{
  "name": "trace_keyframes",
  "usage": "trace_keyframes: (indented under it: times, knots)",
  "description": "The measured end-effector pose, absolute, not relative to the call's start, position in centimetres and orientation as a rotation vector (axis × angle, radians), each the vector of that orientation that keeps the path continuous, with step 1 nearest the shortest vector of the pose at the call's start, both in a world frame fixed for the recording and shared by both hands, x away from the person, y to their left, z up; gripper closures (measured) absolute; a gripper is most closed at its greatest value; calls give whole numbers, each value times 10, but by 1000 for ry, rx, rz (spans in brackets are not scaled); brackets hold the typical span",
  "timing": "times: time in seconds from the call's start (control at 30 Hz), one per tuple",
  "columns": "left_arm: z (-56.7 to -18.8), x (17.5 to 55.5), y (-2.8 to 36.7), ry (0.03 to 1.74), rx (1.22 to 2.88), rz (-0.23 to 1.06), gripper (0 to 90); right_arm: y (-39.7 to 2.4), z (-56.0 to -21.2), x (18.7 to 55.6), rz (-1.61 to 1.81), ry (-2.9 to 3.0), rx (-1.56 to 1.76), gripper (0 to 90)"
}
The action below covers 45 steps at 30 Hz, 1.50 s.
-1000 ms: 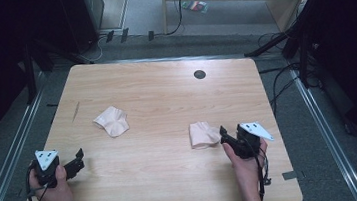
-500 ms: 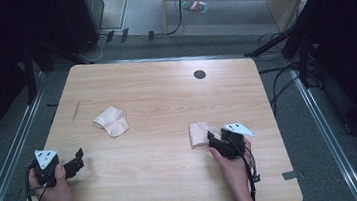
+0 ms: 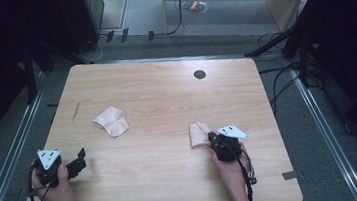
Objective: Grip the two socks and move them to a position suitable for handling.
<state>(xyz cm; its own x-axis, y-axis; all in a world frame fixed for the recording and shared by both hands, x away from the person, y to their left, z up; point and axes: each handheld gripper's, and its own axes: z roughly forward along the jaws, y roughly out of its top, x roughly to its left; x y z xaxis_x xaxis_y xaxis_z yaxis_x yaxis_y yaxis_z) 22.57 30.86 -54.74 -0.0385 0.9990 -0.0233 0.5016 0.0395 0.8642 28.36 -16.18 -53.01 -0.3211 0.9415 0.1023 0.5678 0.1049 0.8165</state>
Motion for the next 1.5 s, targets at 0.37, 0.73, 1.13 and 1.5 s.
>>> trace_keyframes:
  times: [0.37,0.73,1.13,1.5]
  knots:
    - [-534,220,265,1440,1621,845,141,-140,-496,263,1231,1939,1356,886]
    - [-536,207,179,1168,1758,591,141,-108,-474,244,1345,1985,1266,886]
    - [-539,198,124,1014,1868,601,151,-67,-454,216,1478,2066,1140,885]
    - [-524,184,155,793,1950,1151,896,-65,-461,213,1511,2096,1128,885]
